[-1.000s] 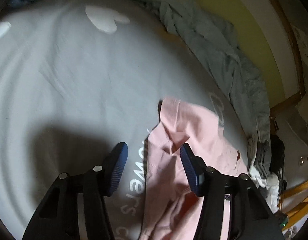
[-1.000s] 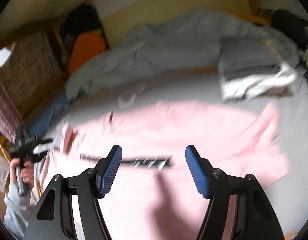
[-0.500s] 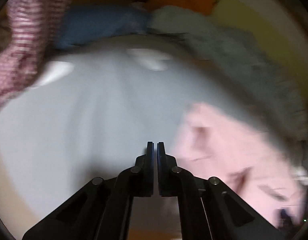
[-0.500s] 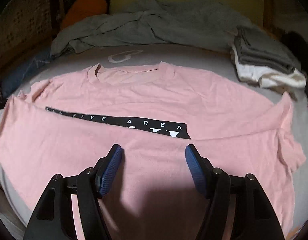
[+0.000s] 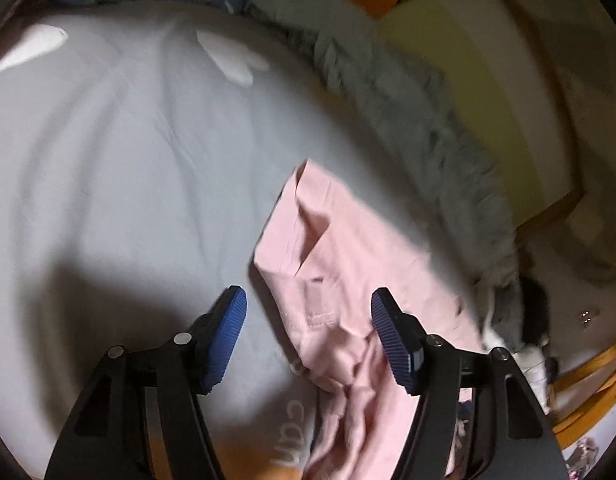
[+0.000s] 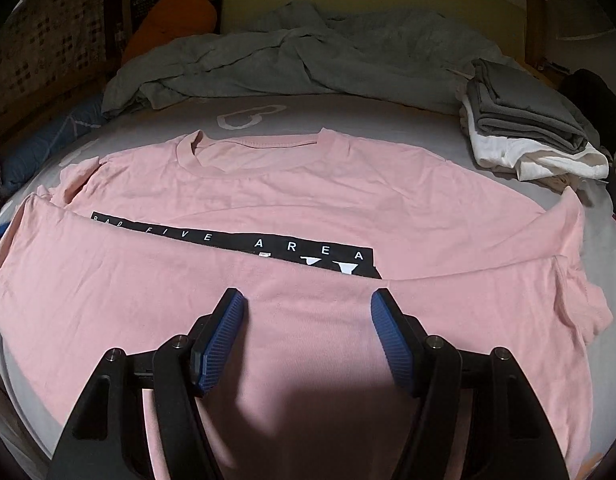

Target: Fold small clothes

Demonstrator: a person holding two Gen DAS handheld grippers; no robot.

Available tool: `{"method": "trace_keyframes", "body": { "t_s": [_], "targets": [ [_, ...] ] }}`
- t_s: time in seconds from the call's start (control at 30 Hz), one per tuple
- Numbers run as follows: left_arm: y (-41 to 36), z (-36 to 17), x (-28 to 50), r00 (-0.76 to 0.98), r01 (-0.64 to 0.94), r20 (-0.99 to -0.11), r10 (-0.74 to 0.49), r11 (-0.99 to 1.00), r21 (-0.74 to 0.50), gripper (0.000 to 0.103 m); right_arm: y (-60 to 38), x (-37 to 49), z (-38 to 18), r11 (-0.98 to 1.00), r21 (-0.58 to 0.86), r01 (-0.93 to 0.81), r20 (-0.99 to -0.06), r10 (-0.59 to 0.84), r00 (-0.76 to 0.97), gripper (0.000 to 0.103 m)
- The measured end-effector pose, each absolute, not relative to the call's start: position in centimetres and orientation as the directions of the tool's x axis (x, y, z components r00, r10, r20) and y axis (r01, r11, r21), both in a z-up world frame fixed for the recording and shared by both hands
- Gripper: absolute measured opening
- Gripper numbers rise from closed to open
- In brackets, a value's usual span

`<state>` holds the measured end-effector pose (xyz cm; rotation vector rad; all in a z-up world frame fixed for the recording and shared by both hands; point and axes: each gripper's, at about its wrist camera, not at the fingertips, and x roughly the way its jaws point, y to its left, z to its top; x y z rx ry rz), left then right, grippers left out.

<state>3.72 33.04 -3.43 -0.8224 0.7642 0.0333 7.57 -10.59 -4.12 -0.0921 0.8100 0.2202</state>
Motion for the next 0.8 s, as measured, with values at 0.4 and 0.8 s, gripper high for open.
{"method": "trace_keyframes", "body": {
  "t_s": [0.4,0.8],
  "targets": [
    [34.2,-1.9,-1.3,0.724,-0.509,-0.682,0.103,0.748,-0.427,0.000,-10.8,7.3,-4.0,0.971,0.029,-0.239,-0.714,0.188,0.675,0.068],
    [26.4,0.1,-1.7,0.823,-0.081,-0.534,-0.192,0.892,-0.445,0.061,-14.7,4.2,2.0,0.988,0.082,-0.127,-0.528,0.152,0.836,0.068]
  ]
}}
